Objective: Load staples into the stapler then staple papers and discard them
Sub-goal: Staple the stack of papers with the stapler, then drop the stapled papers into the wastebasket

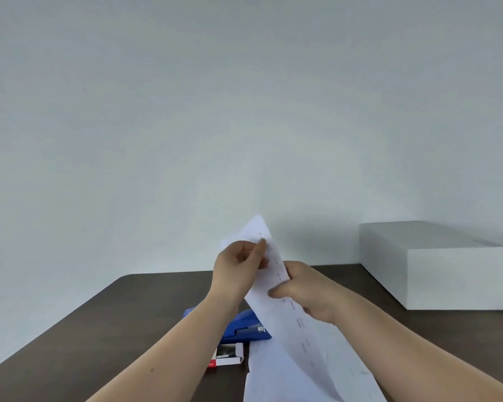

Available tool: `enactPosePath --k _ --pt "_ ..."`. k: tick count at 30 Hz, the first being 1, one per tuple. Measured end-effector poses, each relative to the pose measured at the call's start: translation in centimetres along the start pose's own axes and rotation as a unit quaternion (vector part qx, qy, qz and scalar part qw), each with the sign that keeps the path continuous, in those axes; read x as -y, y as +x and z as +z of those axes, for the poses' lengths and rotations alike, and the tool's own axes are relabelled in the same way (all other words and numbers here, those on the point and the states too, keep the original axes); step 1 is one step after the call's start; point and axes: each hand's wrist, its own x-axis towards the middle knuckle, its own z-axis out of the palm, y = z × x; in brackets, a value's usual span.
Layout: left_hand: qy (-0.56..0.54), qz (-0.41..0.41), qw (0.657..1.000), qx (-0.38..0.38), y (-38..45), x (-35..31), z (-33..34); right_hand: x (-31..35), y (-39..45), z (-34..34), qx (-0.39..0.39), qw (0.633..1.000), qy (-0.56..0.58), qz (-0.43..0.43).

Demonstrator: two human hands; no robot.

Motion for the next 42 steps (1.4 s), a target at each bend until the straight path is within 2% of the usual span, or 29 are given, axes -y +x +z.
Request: enactPosePath --k 3,4,6,9,11,16,22,28,30,32,34,36,38,40,42 --pt "0.002 0.003 0.996 -0.087 0.3 1.1 -0.6 -0.6 -0.5 -1.5 -0.042 0.997 0.069 -0.004" --pt "-0.004 -0.012 0.993 -0.12 0.6 1.7 -1.1 -0.9 -0.8 -2.1 -0.046 0.994 0.1 -0.001" --pt "-0.026 -0.063 0.989 -0.134 1.2 2.9 -2.0 -1.4 -1.2 -3.1 -0.053 0.986 0.155 -0.002" --pt "-0.047 -0.144 0.984 -0.096 1.7 4.2 -2.8 -1.9 -1.2 -4.0 -0.071 0.977 0.2 0.0" --pt "-0.049 -0.169 0.982 -0.064 1.8 4.7 -3.1 -2.2 -1.1 -4.5 -0.08 0.975 0.207 0.003" --pt "-0.078 -0.135 0.986 -0.053 1.4 4.7 -2.9 -3.2 -0.9 -5.2 -0.097 0.973 0.211 0.01" --pt "-0.095 -0.133 0.987 -0.001 1.1 4.4 -2.4 -4.6 -1.4 -6.4 -0.114 0.964 0.237 0.035" --pt "-0.122 -0.142 0.981 0.04 -0.2 3.1 -1.4 -4.7 -3.0 -8.0 -0.145 0.955 0.26 0.002" --pt "-0.123 -0.136 0.982 0.047 -1.0 2.1 -0.8 -4.3 -4.2 -8.1 -0.191 0.963 0.191 -0.013" --pt "-0.123 -0.124 0.983 0.058 -2.1 0.9 -0.2 -3.6 -6.0 -8.1 -0.261 0.963 0.042 -0.045" --pt "-0.119 -0.113 0.984 0.07 -3.4 -0.5 0.5 -2.9 -7.8 -8.1 -0.317 0.929 -0.155 -0.109" --pt "-0.114 -0.101 0.985 0.083 -4.5 -1.9 1.4 -2.0 -9.8 -8.0 -0.276 0.902 -0.303 -0.137" --pt "-0.109 -0.086 0.985 0.101 -5.8 -3.4 2.5 -1.0 -12.0 -7.6 -0.169 0.9 -0.383 -0.125" --pt "-0.103 -0.074 0.984 0.122 -7.2 -4.7 3.6 -0.4 -14.1 -6.8 -0.085 0.882 -0.452 -0.1" --pt "-0.096 -0.062 0.983 0.145 -8.7 -5.7 4.8 -0.7 -15.8 -6.3 -0.097 0.871 -0.474 -0.085"
